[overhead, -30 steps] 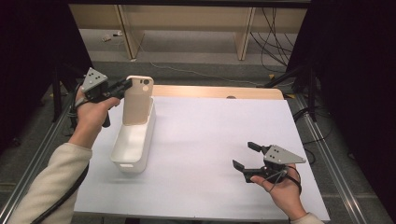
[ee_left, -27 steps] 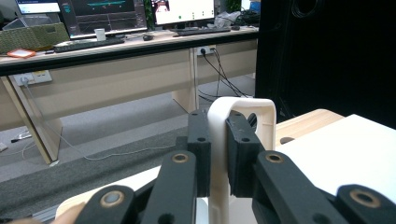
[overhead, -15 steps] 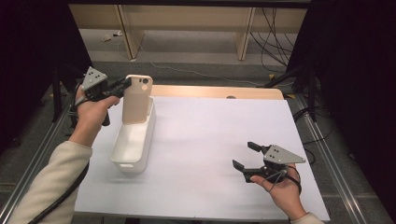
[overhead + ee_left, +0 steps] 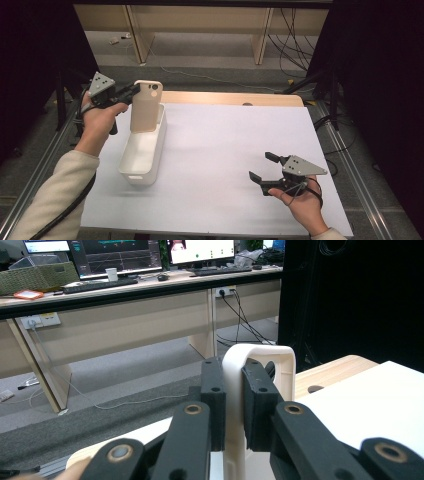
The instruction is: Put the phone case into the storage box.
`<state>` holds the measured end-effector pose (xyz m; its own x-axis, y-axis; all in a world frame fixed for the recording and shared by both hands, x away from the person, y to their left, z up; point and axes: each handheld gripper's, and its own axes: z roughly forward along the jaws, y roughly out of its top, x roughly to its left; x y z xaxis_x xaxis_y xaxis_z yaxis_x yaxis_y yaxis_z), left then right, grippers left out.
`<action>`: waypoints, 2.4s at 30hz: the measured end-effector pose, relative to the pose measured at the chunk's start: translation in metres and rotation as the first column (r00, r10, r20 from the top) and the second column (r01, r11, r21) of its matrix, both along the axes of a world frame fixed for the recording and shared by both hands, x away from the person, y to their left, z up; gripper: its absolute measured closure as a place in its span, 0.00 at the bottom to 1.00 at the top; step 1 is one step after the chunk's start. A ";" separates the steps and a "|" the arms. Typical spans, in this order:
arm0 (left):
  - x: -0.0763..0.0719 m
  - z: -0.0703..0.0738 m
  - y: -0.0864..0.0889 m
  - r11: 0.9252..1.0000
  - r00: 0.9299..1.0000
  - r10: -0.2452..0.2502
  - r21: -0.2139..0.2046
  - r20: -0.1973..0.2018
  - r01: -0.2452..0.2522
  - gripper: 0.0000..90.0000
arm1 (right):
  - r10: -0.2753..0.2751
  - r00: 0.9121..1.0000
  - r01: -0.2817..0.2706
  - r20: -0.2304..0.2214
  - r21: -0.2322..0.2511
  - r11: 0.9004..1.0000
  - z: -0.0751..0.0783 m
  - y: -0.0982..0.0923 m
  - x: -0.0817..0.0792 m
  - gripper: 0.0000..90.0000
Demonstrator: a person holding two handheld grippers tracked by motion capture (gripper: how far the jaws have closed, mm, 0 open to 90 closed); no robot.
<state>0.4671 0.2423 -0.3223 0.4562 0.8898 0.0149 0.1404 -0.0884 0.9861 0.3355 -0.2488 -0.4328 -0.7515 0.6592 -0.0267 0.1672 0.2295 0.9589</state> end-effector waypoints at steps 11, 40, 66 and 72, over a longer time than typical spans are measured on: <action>0.003 -0.001 0.001 1.000 1.000 0.007 0.001 -0.003 -0.007 0.91 | -0.006 1.000 0.006 -0.007 -0.013 1.000 0.001 -0.002 -0.001 0.18; 0.017 -0.011 0.005 0.999 0.999 0.034 -0.004 -0.018 -0.034 0.91 | -0.011 1.000 0.011 -0.001 -0.006 1.000 0.001 -0.002 0.000 0.18; 0.030 -0.017 0.005 0.999 0.999 0.045 -0.001 -0.025 -0.045 0.91 | -0.003 1.000 0.003 -0.003 -0.010 1.000 0.001 -0.003 0.000 0.18; 0.032 -0.020 0.003 0.999 0.999 0.045 0.001 -0.030 -0.045 0.91 | -0.006 1.000 0.006 0.000 -0.006 1.000 0.001 -0.003 0.000 0.18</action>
<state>0.4995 0.2458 -0.3421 0.4158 0.9094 0.0022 0.1734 -0.0817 0.9815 0.3353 -0.2518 -0.4322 -0.7474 0.6637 -0.0305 0.1689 0.2342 0.9574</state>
